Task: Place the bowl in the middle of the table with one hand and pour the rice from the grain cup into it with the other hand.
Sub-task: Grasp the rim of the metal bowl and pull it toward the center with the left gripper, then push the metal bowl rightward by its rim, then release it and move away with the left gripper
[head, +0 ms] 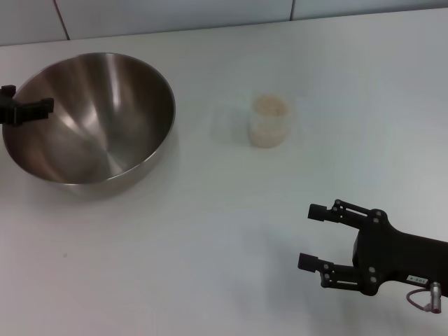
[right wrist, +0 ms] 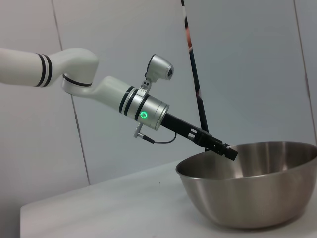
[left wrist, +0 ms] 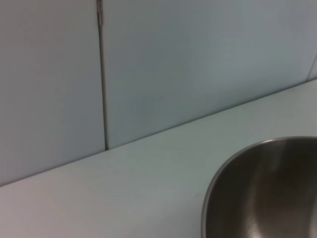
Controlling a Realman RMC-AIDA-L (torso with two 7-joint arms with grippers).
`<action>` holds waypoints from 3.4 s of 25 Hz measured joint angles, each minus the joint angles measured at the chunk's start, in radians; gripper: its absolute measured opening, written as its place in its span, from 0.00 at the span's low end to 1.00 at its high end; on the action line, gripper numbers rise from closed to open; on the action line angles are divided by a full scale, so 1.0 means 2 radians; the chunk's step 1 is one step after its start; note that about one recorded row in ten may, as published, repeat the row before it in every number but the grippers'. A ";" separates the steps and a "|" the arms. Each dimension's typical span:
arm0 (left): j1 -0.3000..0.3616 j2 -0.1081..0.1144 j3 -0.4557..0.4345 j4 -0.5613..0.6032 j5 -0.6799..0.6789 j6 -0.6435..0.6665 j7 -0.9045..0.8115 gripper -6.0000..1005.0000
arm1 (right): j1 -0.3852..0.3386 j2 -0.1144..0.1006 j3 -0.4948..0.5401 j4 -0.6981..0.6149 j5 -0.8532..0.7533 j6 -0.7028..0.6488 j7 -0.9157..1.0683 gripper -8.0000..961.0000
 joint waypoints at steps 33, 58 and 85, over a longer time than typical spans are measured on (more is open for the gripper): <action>-0.044 0.003 0.027 0.005 0.064 0.040 -0.070 0.10 | 0.000 0.000 -0.001 0.000 0.000 0.003 0.000 0.83; -0.153 0.022 0.000 -0.111 0.059 0.088 -0.066 0.04 | 0.002 0.004 -0.003 -0.007 -0.005 0.015 0.012 0.83; -0.032 0.000 0.047 0.034 -0.049 0.159 0.060 0.33 | -0.029 0.016 0.115 -0.010 0.000 0.085 0.009 0.83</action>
